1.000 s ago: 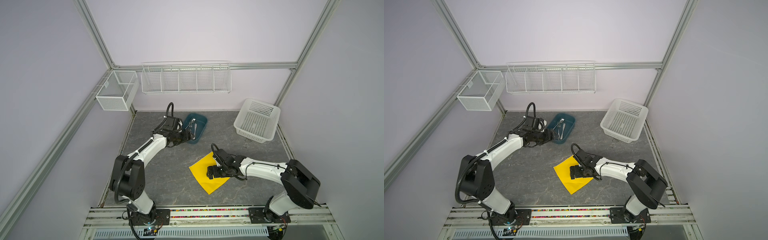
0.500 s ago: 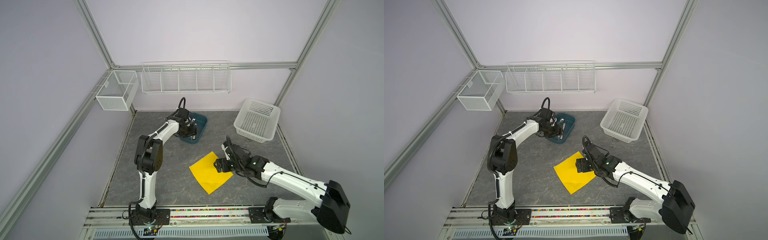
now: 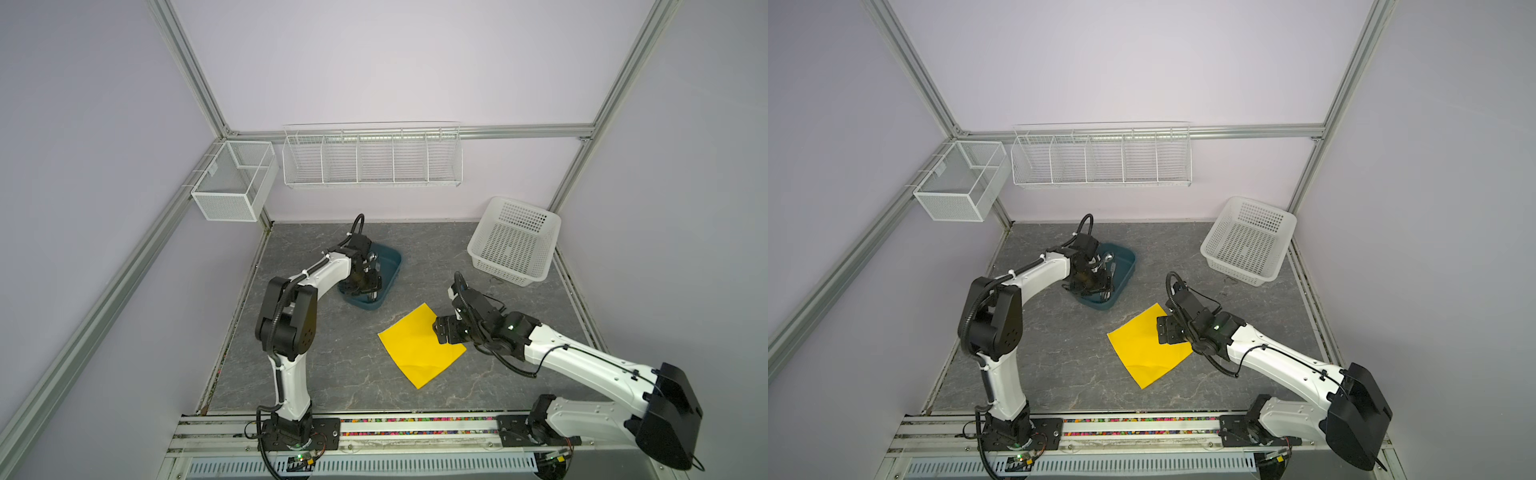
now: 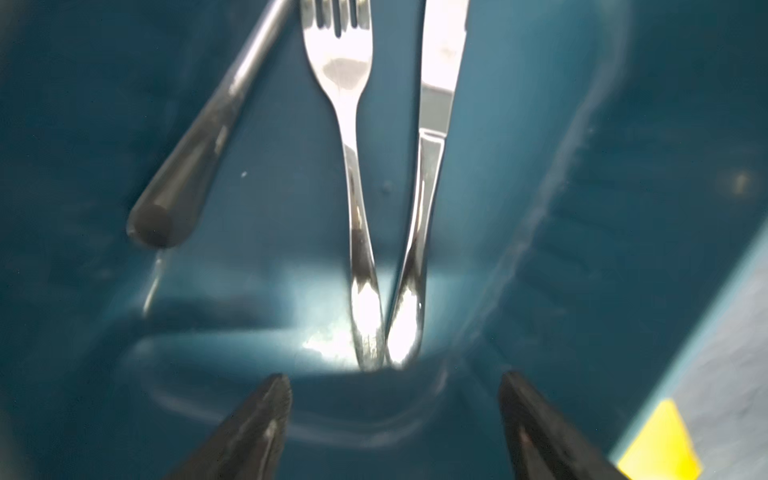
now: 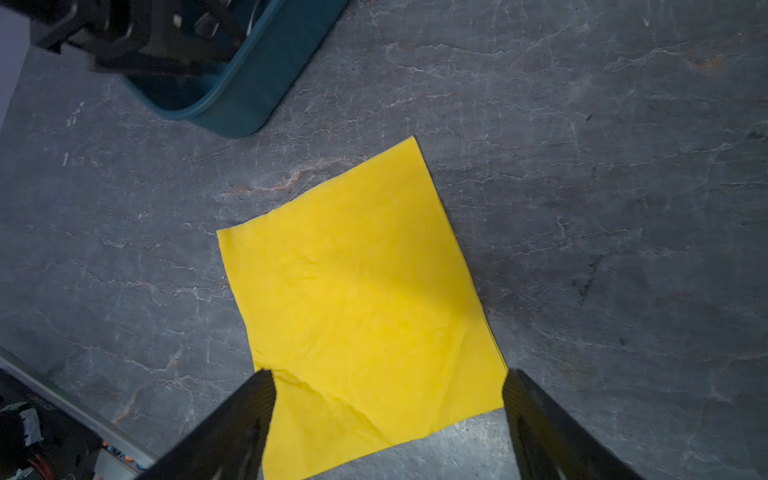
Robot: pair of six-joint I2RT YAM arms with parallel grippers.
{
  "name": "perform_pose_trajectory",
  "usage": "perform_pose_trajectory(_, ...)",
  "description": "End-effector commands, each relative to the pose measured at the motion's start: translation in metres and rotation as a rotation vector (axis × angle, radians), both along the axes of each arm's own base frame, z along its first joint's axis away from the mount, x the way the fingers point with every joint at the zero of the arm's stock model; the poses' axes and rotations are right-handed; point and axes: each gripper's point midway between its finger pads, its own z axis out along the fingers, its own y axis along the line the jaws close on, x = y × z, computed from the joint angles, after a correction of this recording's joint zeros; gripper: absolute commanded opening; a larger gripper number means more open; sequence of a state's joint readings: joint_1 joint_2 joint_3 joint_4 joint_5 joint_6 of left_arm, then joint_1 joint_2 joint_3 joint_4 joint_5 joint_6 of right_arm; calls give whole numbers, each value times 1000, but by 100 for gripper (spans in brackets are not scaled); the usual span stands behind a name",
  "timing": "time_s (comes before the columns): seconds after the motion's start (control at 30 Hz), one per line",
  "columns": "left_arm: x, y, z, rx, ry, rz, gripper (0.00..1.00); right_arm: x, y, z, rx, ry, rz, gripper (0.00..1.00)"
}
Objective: Place the utensils on the paper napkin and roll it up
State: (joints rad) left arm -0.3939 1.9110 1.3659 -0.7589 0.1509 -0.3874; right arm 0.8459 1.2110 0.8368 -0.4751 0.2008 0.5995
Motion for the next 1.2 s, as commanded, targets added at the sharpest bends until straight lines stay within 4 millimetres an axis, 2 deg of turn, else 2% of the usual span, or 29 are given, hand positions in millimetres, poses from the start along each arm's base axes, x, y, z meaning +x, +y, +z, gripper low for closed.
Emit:
perform_pose_trajectory(0.0, -34, 22, -4, 20, 29, 53, 81, 9, -4, -1, -42, -19, -24, 89)
perform_pose_trajectory(0.17, -86, 45, -10, 5, 28, 147, 80, 20, 3, -8, -43, -19, -40, 89)
perform_pose_trajectory(0.2, -93, 48, -10, 1, 24, 164, 81, 19, 9, -14, -22, 10, -19, 89)
perform_pose_trajectory(0.27, -106, 59, -4, 6, -9, 202, 81, 16, 35, -23, 54, 106, 84, 89)
perform_pose_trajectory(0.33, -110, 61, 8, -23, -63, 213, 81, 17, 47, -35, 59, 173, 102, 89)
perform_pose_trajectory(0.43, -106, 51, 35, -117, -177, 165, 84, 18, 56, -56, 30, 281, 77, 91)
perform_pose_trajectory(0.5, -102, 54, 50, -131, -243, 175, 88, 16, 69, -65, 52, 333, 99, 96)
perform_pose_trajectory(0.57, -101, 59, 64, -124, -300, 178, 96, 16, 79, -74, 79, 354, 101, 97)
perform_pose_trajectory(0.6, -101, 64, 69, -107, -322, 194, 99, 17, 79, -79, 77, 366, 77, 97)
perform_pose_trajectory(0.73, -102, 92, 92, -44, -454, 289, 99, 23, 81, -92, 67, 388, 46, 97)
perform_pose_trajectory(0.83, -106, 105, 107, -49, -564, 336, 99, 27, 78, -102, 19, 388, 34, 97)
perform_pose_trajectory(1.0, -115, 113, 127, -87, -654, 348, 99, 31, 71, -118, -66, 378, 62, 97)
perform_pose_trajectory(1.17, -114, 106, 126, -105, -631, 316, 99, 36, 55, -134, -176, 363, 72, 96)
